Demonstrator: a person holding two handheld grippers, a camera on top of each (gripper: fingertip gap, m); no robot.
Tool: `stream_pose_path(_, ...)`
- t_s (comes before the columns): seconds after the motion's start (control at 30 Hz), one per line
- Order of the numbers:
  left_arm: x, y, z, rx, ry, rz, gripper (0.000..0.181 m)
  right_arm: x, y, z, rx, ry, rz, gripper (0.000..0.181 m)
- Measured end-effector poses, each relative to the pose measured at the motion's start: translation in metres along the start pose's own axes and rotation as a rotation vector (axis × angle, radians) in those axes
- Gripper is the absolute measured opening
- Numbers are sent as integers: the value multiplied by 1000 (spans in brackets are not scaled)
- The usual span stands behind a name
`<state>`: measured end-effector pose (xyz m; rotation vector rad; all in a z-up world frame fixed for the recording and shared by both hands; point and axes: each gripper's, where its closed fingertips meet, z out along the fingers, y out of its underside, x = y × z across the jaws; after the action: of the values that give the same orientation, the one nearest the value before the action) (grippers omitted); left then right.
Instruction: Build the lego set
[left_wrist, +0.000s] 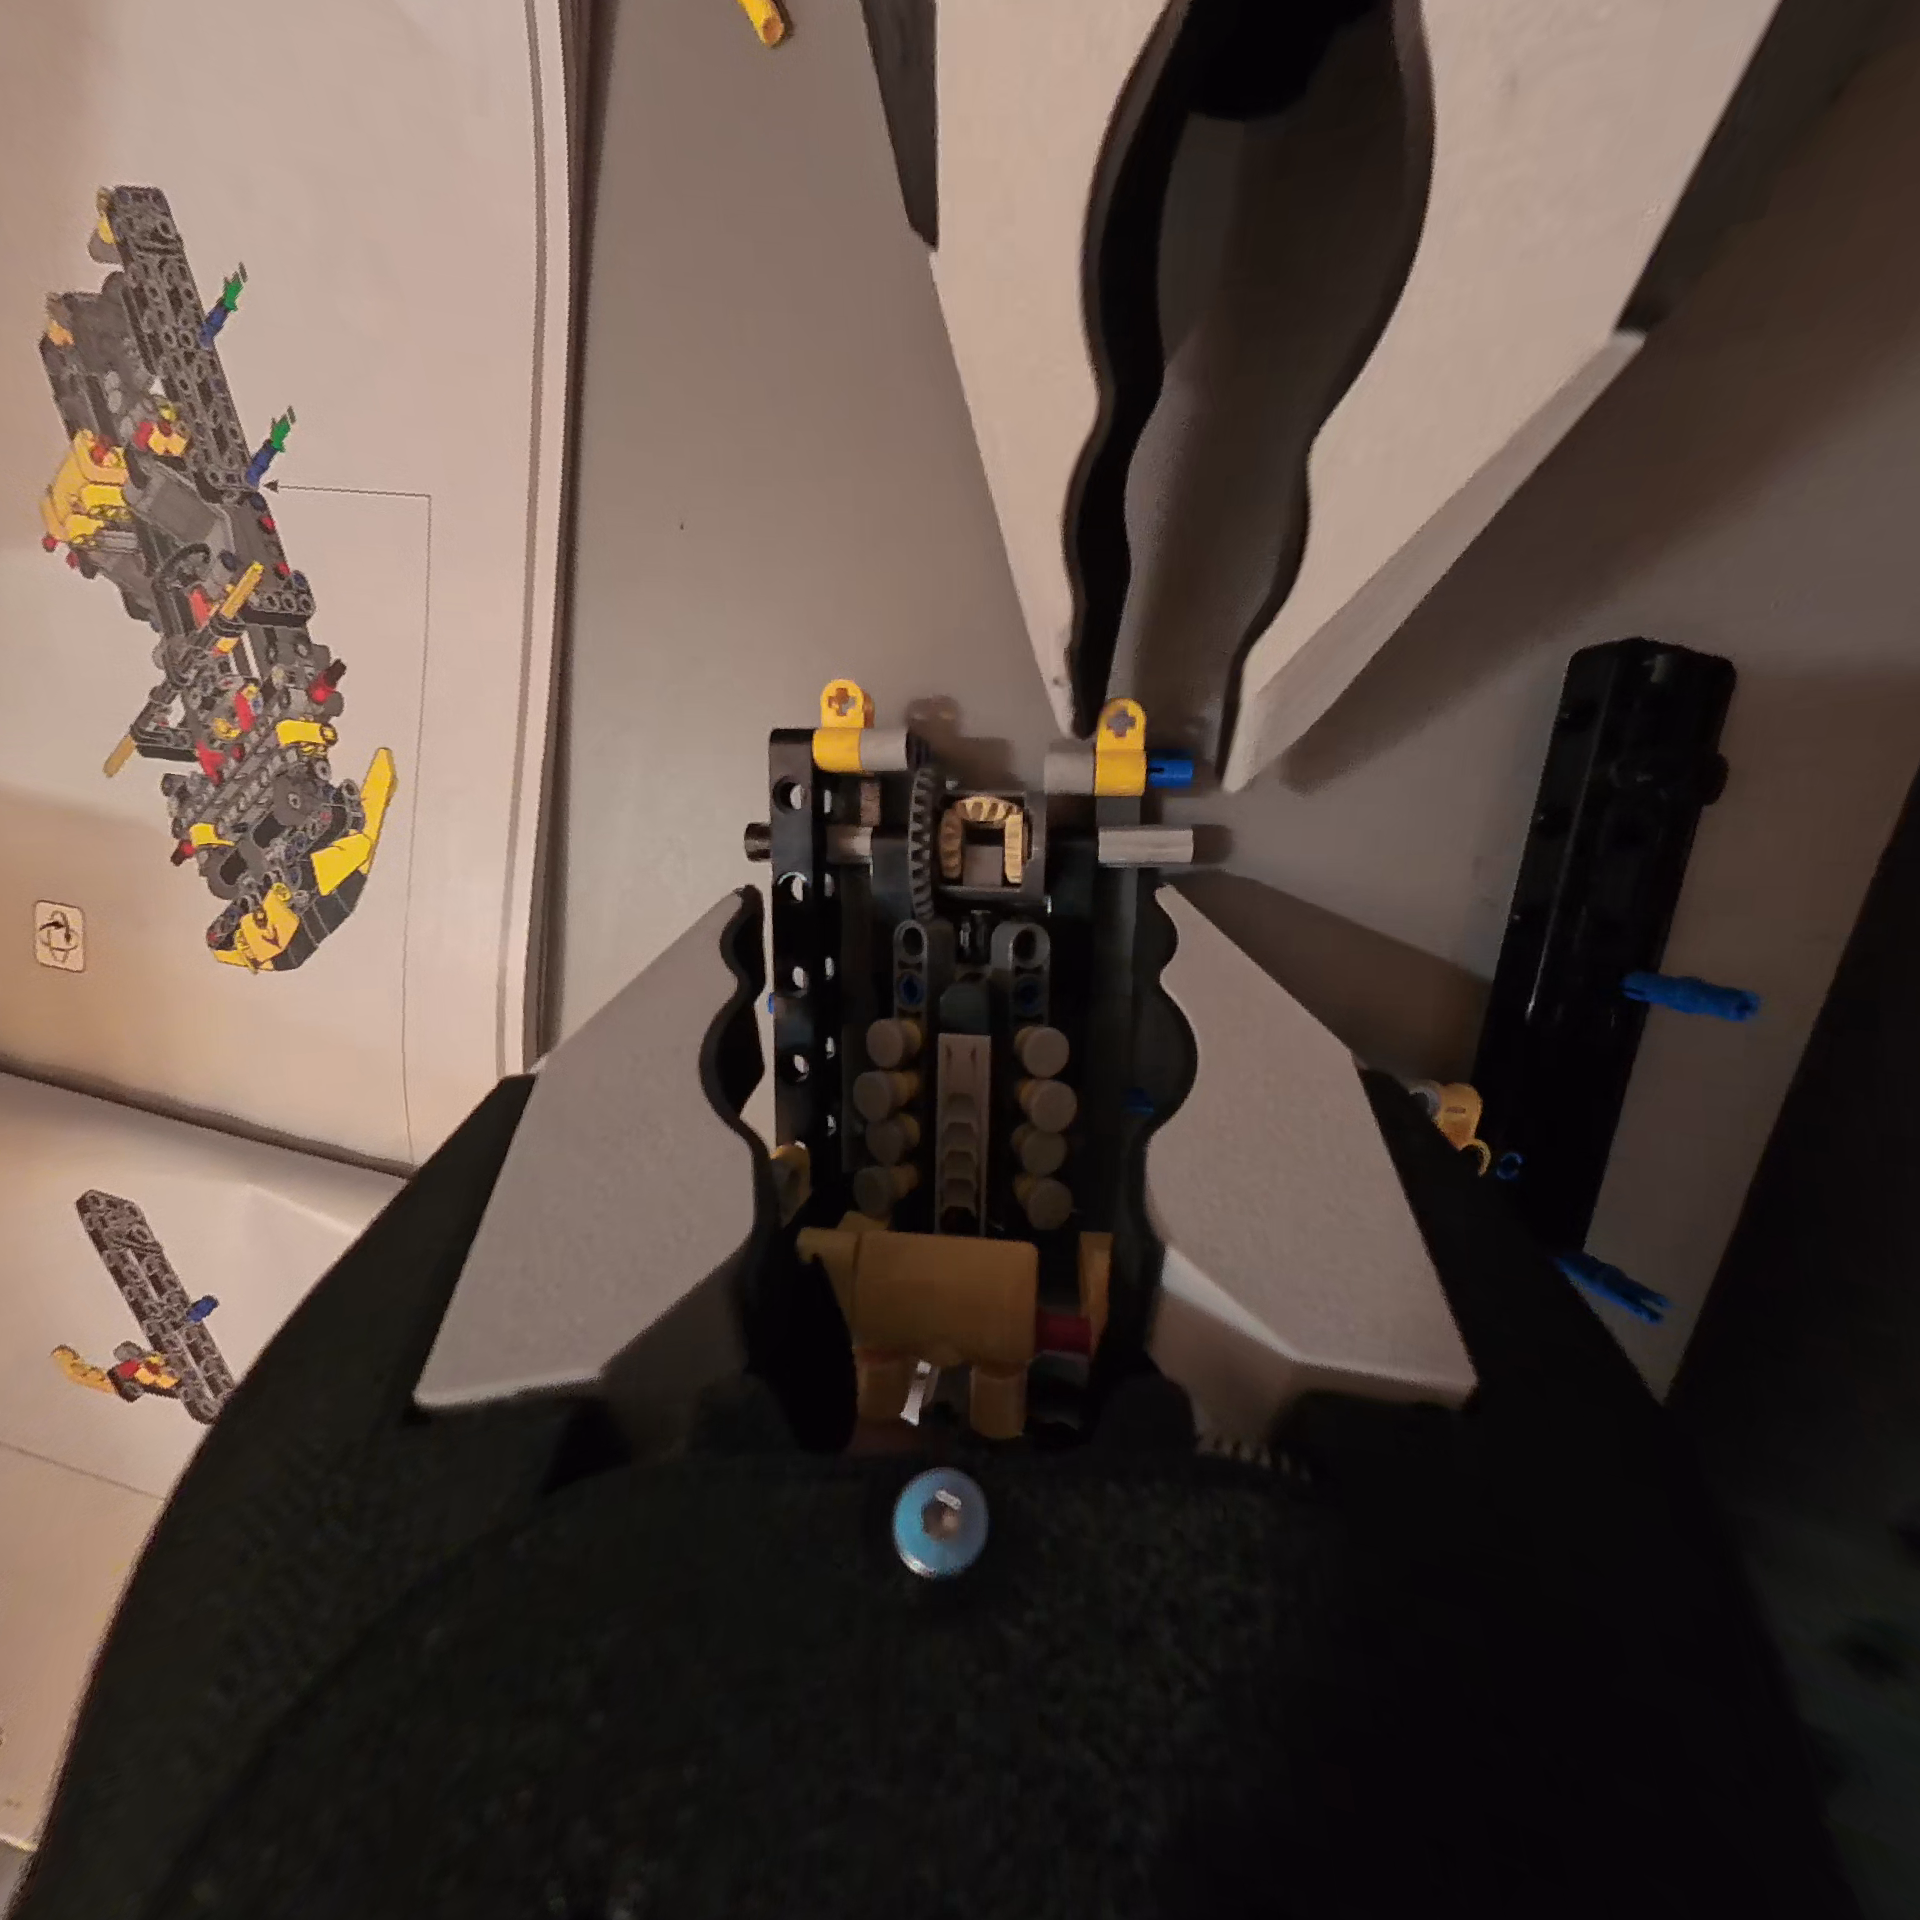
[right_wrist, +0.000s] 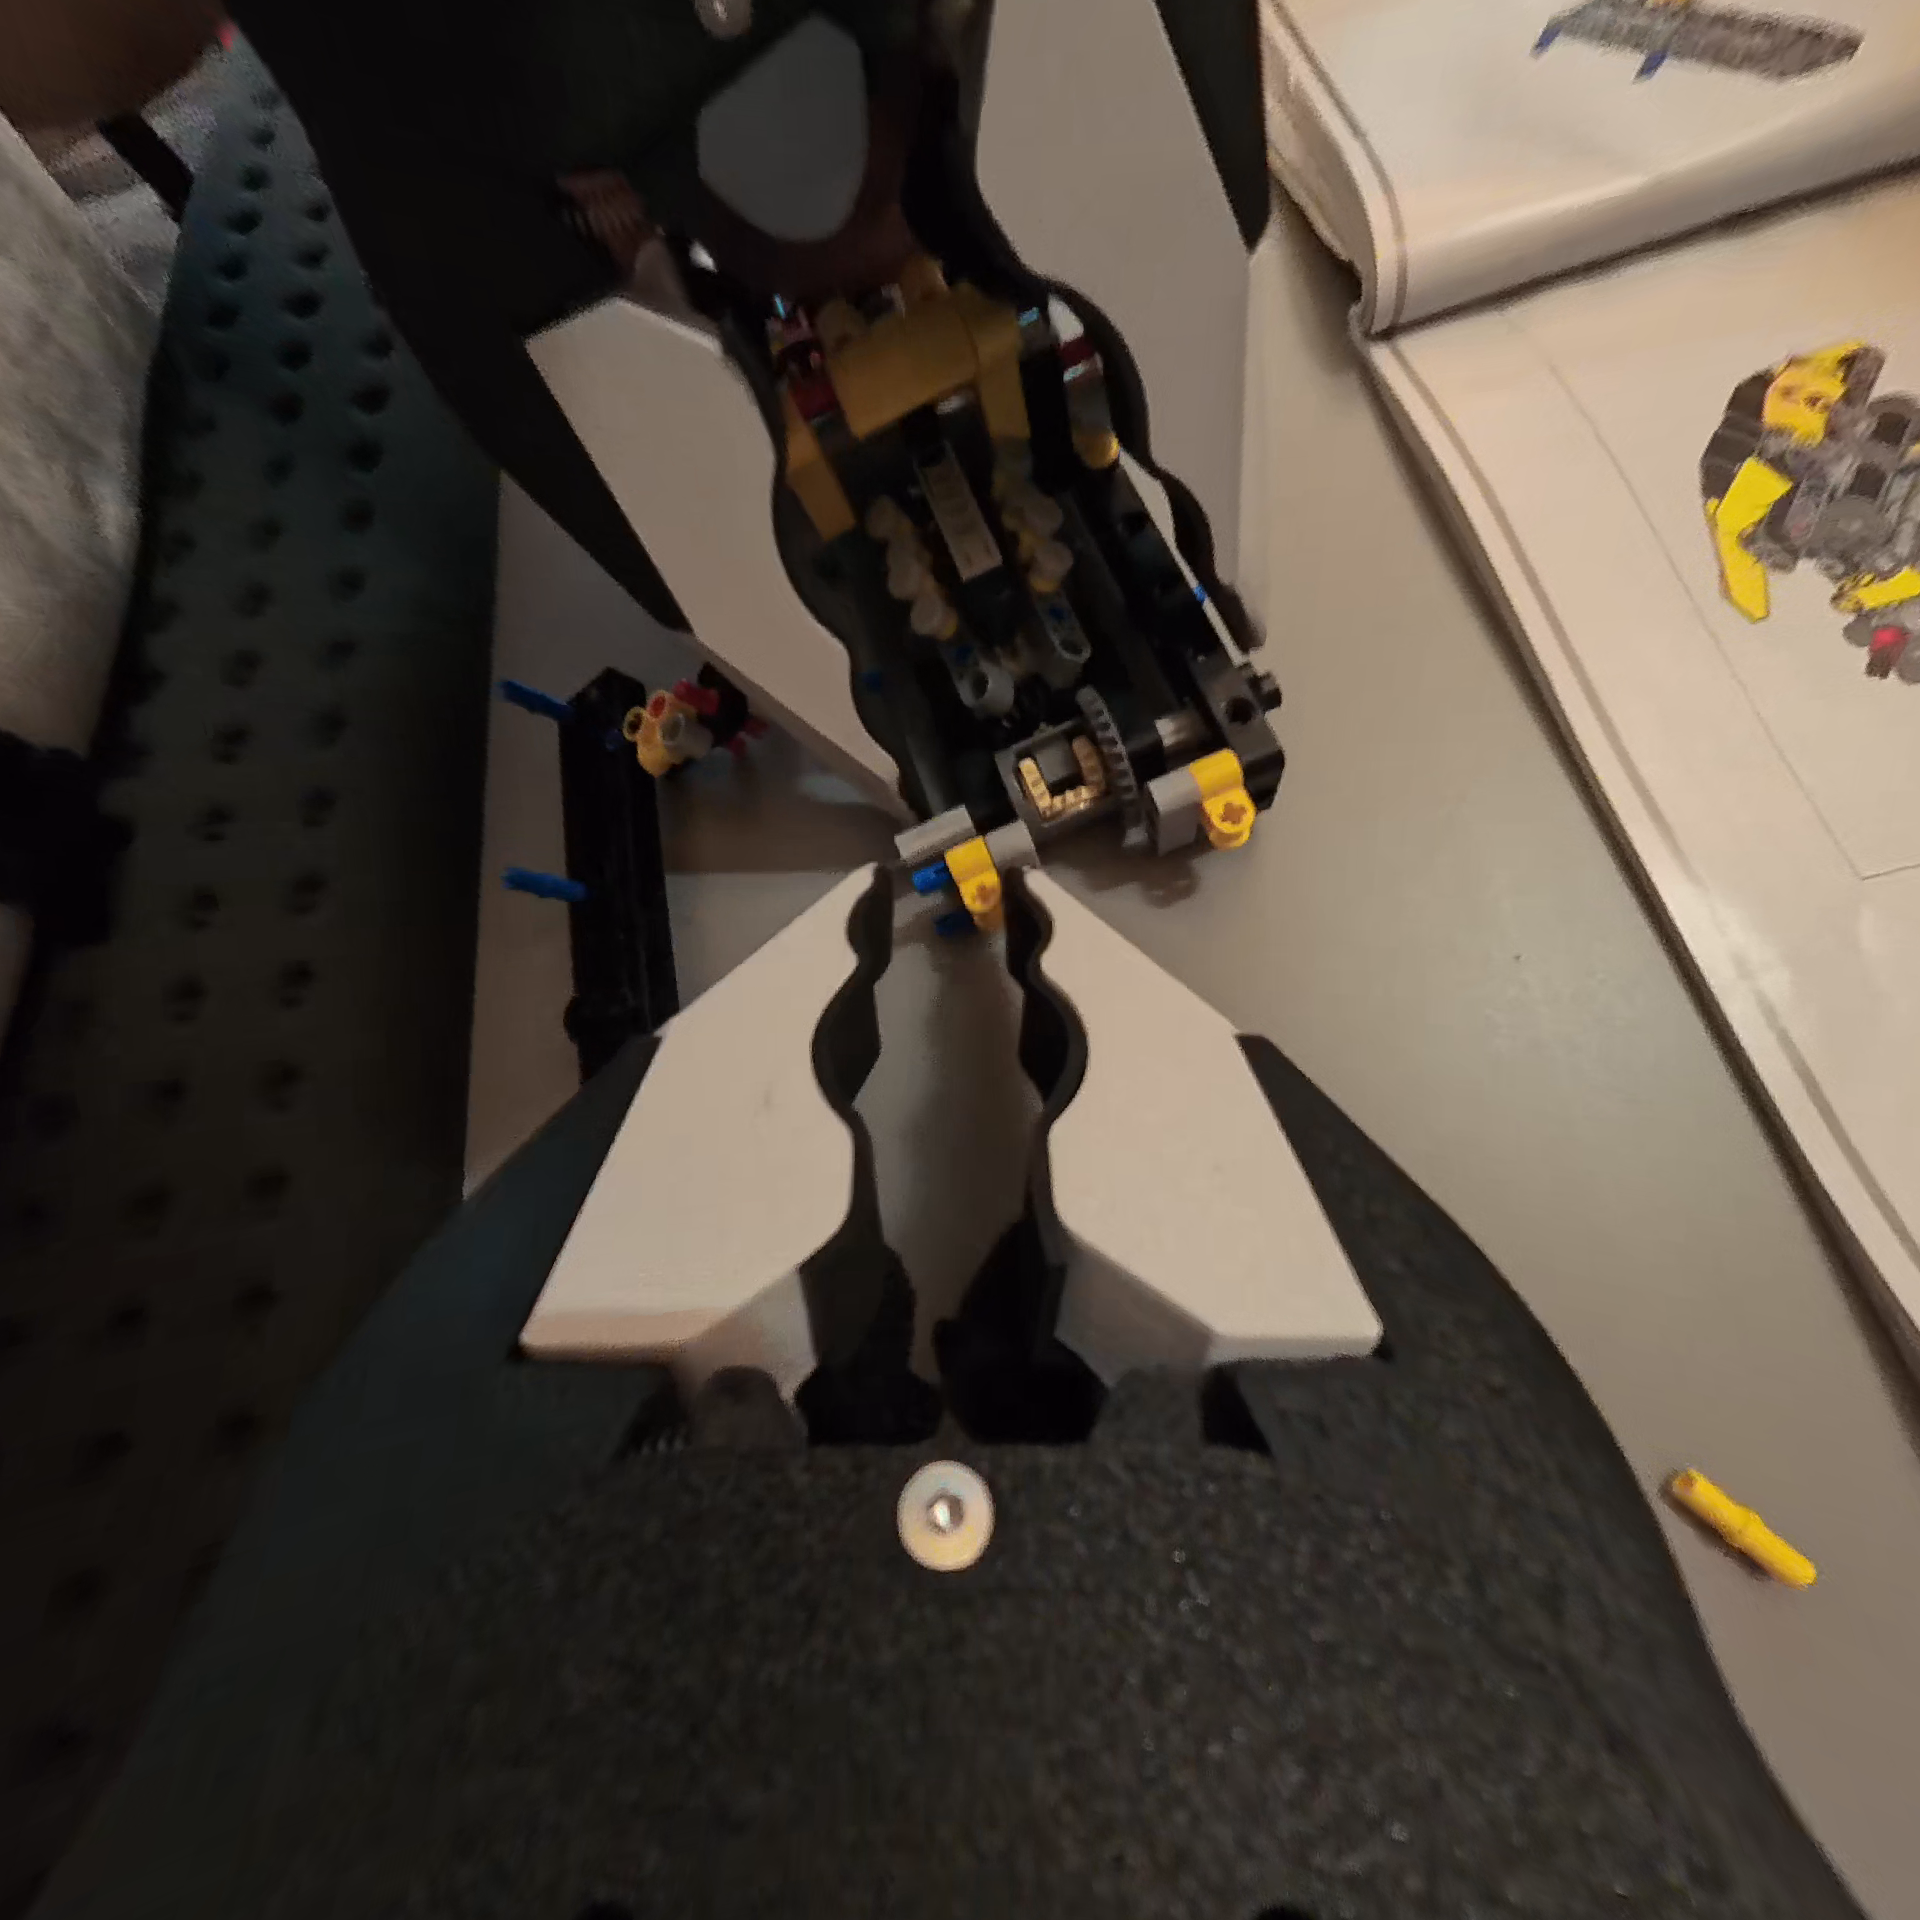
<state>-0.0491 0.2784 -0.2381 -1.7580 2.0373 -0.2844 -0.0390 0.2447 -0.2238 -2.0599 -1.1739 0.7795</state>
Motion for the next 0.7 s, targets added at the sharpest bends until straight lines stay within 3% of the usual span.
stream_pose_path(0.53, 0, -1, -1, -4, -16, 28, 71, 6, 10, -6, -18, 1, -59, 13)
stream_pose_path(0.7, 0, -2, -1, -7, -29, 44, 70, -4, 2, -24, 20, 6, -51, 26)
